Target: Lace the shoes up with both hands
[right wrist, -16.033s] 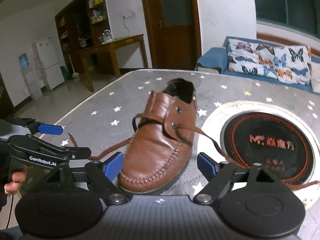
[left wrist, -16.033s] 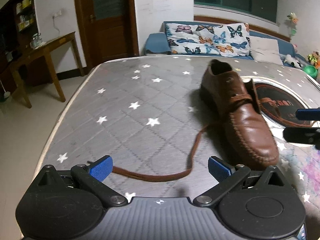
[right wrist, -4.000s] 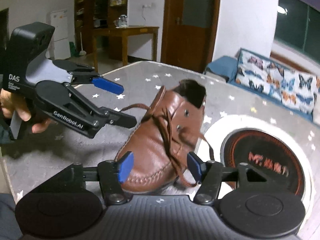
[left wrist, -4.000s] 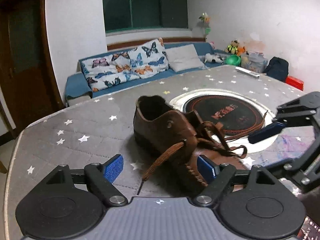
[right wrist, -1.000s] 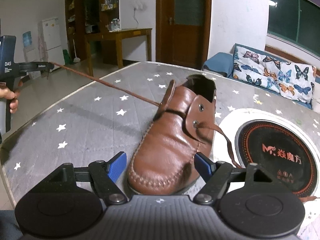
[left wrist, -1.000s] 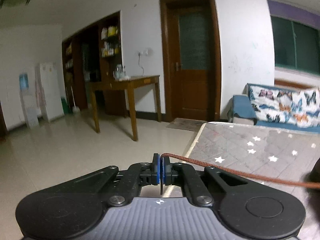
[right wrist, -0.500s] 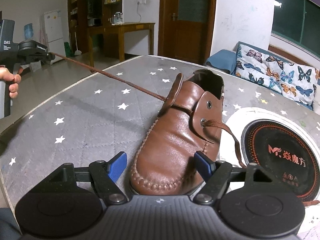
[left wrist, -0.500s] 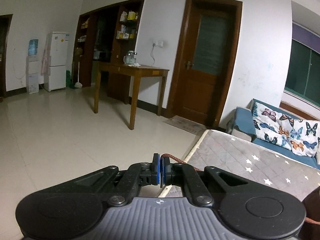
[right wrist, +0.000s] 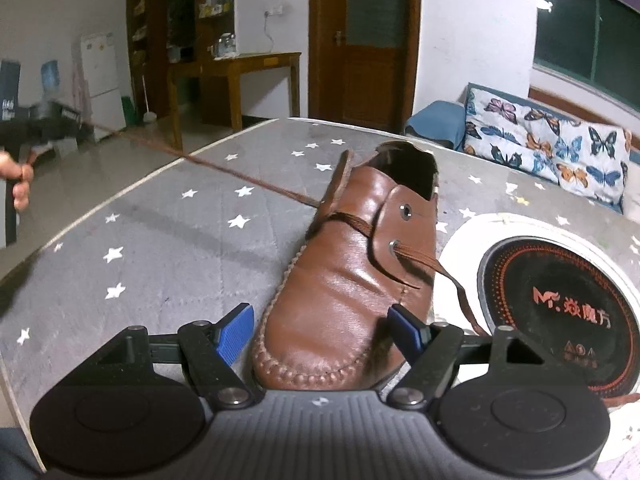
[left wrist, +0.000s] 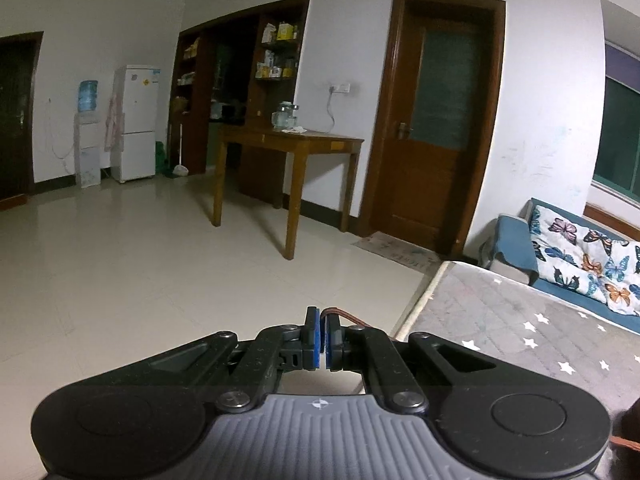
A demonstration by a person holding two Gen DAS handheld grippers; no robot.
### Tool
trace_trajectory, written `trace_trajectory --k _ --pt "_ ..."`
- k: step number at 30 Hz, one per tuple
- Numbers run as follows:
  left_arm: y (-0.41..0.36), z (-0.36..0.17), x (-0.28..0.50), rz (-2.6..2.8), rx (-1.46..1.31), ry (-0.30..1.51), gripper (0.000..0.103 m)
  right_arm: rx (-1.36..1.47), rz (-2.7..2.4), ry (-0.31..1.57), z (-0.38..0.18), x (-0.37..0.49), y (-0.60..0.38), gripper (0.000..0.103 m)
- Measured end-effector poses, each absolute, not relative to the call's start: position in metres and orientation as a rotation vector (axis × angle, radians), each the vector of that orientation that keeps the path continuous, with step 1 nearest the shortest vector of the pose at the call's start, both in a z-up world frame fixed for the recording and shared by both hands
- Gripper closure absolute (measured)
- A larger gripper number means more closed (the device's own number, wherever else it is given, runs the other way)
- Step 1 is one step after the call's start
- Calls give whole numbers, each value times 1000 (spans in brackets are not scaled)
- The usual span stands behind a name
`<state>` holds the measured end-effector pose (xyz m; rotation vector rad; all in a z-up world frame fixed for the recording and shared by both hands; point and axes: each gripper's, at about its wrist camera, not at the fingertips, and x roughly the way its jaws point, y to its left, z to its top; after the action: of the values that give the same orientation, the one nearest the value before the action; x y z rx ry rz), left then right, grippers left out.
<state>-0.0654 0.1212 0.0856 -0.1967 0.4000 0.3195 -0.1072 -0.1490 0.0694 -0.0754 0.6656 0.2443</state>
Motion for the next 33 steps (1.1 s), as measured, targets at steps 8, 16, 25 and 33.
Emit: trace_trajectory --k 8,16,25,33 --pt "117 79 -57 322 -173 446 100 -12 242 634 71 -108 -162 28" --pt "111 74 -53 323 -156 471 100 75 132 646 68 -111 -203 35" --pt "111 78 -50 323 -142 466 100 119 45 659 58 -112 -234 51" --pt "111 79 -52 323 -150 466 100 35 41 658 51 -83 -233 64"
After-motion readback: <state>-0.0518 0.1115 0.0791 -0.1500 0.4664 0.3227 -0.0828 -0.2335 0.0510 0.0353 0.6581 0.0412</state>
